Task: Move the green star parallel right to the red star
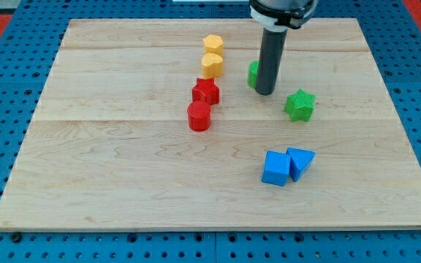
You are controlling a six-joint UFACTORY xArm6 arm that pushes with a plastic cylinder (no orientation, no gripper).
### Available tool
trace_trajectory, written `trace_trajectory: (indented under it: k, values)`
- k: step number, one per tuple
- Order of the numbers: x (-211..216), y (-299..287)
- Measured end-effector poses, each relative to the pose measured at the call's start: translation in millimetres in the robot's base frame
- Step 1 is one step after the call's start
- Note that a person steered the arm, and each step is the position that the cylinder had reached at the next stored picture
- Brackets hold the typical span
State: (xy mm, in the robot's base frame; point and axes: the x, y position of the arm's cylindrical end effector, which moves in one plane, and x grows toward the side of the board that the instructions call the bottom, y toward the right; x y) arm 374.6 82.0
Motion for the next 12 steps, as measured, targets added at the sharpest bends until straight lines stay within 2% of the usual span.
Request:
trace_trajectory:
  k: [2, 4, 5, 6, 7, 8, 9, 10, 12]
  values:
    - [-21, -51]
    - [-54, 18]
    - [-49, 44]
    - [-12, 128]
    - [63, 164]
    - [106, 140]
    - [103, 95]
    - [67, 83]
    - [70, 66]
